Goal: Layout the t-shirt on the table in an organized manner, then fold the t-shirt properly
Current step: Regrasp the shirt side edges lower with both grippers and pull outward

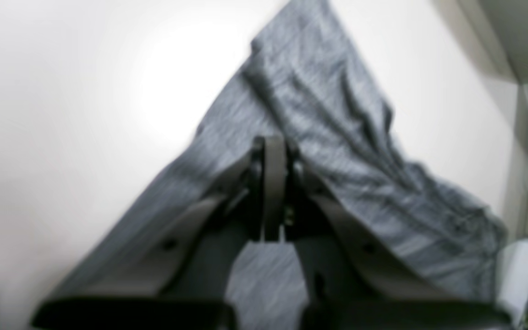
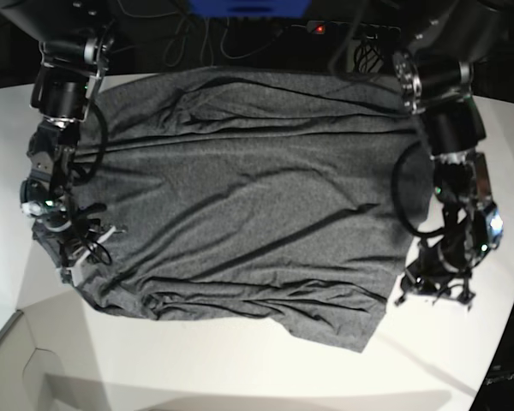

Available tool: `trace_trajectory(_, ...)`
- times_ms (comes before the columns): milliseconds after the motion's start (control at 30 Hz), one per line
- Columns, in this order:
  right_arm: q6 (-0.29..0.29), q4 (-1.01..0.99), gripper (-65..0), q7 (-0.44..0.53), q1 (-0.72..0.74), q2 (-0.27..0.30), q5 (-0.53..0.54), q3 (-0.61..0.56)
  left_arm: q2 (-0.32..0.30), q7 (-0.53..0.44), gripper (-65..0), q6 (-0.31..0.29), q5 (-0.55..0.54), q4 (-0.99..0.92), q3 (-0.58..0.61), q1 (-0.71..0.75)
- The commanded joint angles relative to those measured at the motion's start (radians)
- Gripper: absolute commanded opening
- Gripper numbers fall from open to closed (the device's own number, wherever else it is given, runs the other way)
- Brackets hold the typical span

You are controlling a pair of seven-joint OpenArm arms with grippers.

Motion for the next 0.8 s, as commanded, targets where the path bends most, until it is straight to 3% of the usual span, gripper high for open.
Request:
trace_trajectory(0,0.001,0.010,-65.0,0.021,0.020,0.011,0.009,0.003,-0.009,-0.028,-65.0,-0.006,-0.008,-0.049,0.042,-0.049)
trace_trajectory(233,0.001,0.014,-65.0,0.027,-0.025,0.013,0.009,0.003,-0.018,-0.376,-65.0,-0.006,-0.010,-0.471,0.328,-0.176)
trace_trajectory(467,0.001,0.014,-65.0,0.022,-0.052,0.017,0.009,0.009,-0.026,-0.735,-65.0,-0.006,-0.010,-0.752,0.503,-0.242)
trace_trajectory(600,0.001,0.024,-65.0,0.027,-0.081,0.033,0.009,0.004,-0.075,-0.844,-65.0,-0.006,-0.010,-0.847,0.535,-0.274)
trace_trajectory(767,0.001,0.059,-65.0,0.027,-0.111,0.036,0.009,0.008,-0.124,-0.873,-65.0,-0.006,-0.014,-0.846,0.533,-0.287)
